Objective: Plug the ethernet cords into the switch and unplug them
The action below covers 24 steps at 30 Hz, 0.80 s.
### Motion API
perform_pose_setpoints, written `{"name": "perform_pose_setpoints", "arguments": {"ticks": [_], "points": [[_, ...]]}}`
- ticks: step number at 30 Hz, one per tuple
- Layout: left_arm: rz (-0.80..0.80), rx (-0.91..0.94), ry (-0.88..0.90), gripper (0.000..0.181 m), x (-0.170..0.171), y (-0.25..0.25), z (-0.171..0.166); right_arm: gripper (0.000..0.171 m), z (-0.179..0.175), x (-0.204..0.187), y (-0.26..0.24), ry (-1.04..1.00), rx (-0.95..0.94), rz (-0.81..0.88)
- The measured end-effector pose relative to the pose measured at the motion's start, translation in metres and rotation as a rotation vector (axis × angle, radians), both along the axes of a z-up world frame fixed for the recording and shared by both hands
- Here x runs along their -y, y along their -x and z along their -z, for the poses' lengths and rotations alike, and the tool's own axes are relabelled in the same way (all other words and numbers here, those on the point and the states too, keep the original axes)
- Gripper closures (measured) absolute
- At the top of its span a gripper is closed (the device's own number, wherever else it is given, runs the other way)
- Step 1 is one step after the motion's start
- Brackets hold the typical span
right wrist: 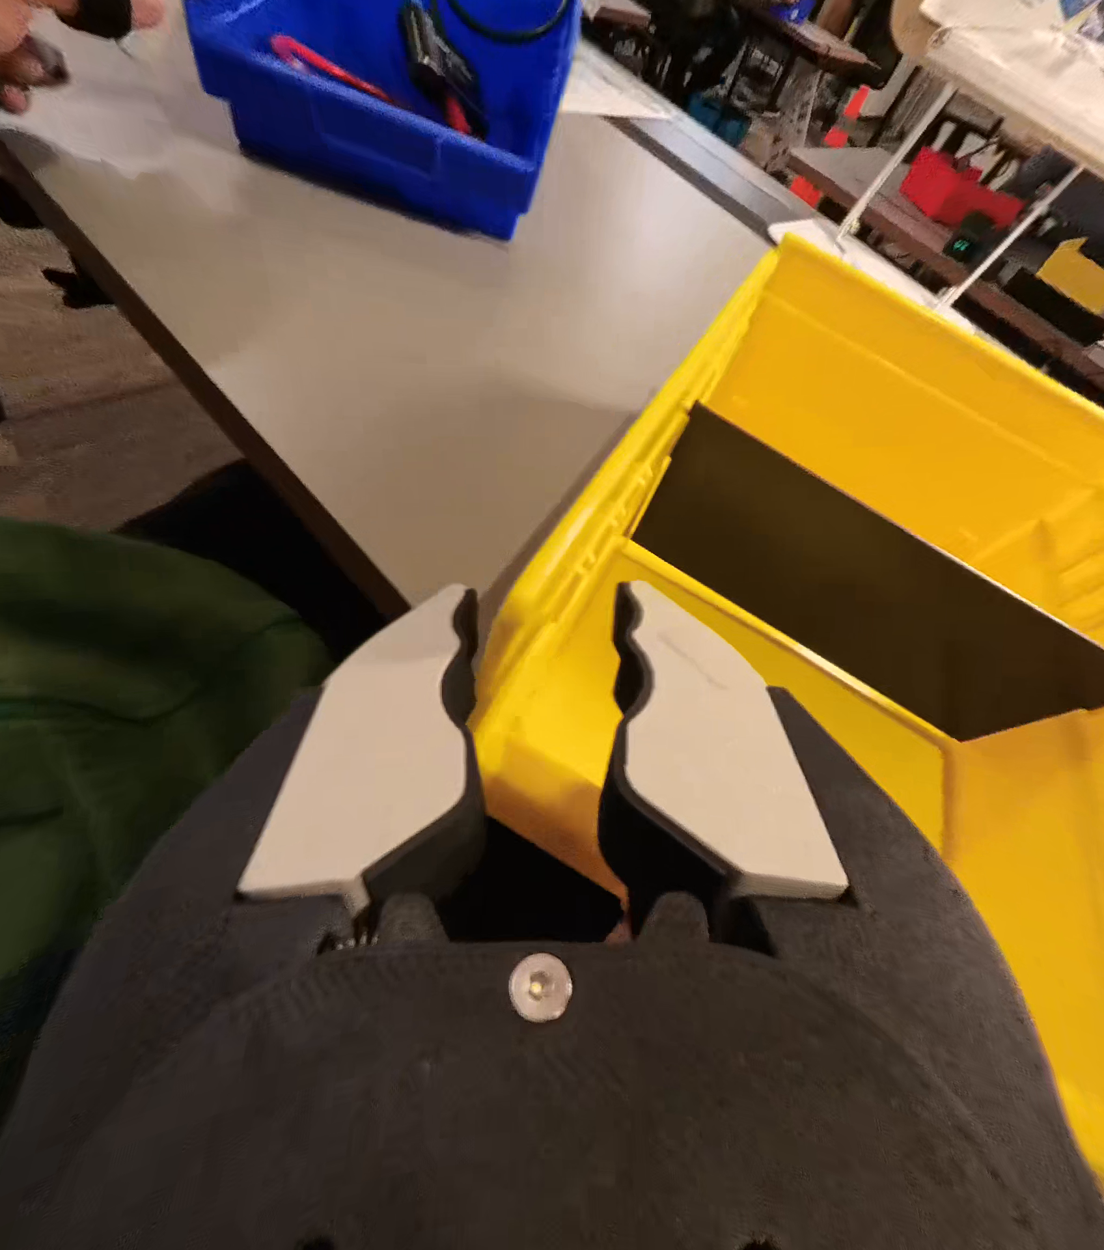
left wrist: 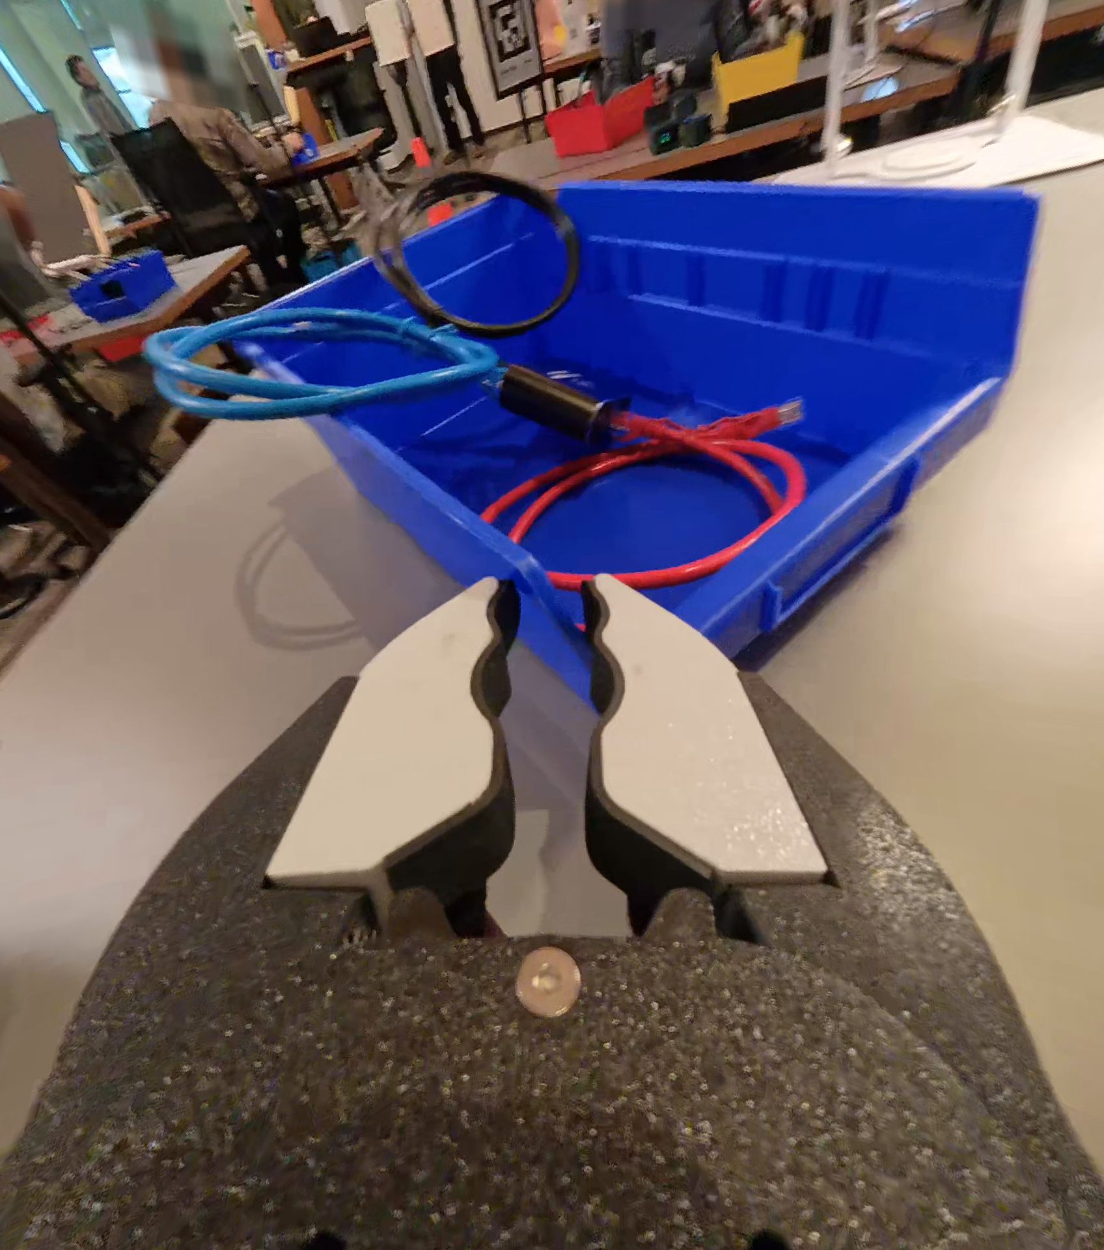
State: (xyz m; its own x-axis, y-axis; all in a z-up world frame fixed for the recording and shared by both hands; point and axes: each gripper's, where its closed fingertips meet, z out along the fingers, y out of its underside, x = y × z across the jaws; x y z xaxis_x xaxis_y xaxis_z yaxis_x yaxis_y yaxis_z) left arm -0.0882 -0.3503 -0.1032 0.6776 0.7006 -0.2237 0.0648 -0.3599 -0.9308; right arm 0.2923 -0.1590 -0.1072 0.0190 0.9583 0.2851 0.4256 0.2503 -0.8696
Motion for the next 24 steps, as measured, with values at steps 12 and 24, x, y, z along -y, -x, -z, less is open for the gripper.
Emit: {"name": "perform_pose_setpoints", "arguments": {"ticks": [12,24], "points": [[0.004,-0.139,-0.076,0.139,0.010,-0.023,-0.049,0.162,-0.003,-0.078,-0.008,-0.148,-0.055,0.295],[0.171,0.046,0.005,0.131,-0.139,-0.036,0.000,0.149,-0.004,-0.091,0.020,-0.153,-0.107,0.360]]}}
